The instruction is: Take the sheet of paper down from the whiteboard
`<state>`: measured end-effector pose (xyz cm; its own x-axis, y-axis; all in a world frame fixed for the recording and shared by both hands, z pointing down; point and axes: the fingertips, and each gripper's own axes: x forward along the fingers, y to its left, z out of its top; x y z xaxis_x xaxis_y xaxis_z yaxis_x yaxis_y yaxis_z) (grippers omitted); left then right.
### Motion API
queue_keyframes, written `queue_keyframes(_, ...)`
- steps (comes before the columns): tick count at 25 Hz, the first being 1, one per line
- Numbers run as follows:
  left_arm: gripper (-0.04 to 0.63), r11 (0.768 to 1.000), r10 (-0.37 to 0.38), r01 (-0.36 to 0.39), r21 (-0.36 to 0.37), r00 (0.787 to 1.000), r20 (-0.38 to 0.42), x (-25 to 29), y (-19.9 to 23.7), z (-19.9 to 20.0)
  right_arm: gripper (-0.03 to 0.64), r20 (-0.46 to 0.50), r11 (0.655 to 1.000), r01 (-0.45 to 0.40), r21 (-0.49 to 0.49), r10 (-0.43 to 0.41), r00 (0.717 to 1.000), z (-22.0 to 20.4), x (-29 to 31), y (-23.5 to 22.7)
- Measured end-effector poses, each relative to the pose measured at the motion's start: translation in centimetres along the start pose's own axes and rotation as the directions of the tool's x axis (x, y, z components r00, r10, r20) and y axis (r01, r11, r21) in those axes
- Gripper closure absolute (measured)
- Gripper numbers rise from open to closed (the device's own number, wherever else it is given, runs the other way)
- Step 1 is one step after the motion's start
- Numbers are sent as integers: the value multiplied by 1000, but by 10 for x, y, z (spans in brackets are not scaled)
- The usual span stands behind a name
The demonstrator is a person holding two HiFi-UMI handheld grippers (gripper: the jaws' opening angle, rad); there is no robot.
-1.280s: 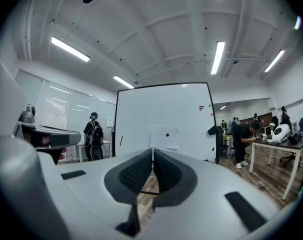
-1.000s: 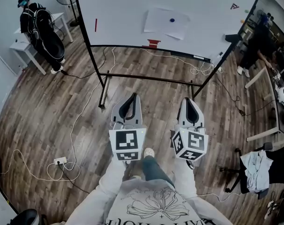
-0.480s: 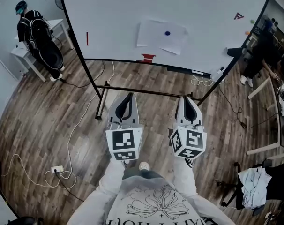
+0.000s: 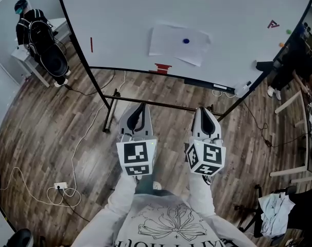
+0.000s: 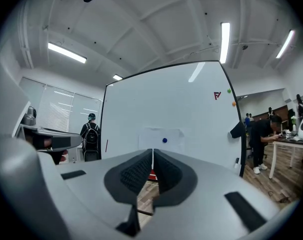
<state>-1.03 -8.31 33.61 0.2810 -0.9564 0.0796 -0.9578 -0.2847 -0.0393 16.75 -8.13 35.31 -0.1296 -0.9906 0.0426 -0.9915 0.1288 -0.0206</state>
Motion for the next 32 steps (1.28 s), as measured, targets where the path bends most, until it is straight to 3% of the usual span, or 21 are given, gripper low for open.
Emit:
queue_keyframes(20,590,998,-61,61,-14,998,35,230,71,18,607,16,996,89,-18,-89,996,13,223,-33)
queue_keyframes(32,587,993,-115,116,-1,993,33,325,103,13,607,-1,989,139,-49,-140,990,6,314,-46)
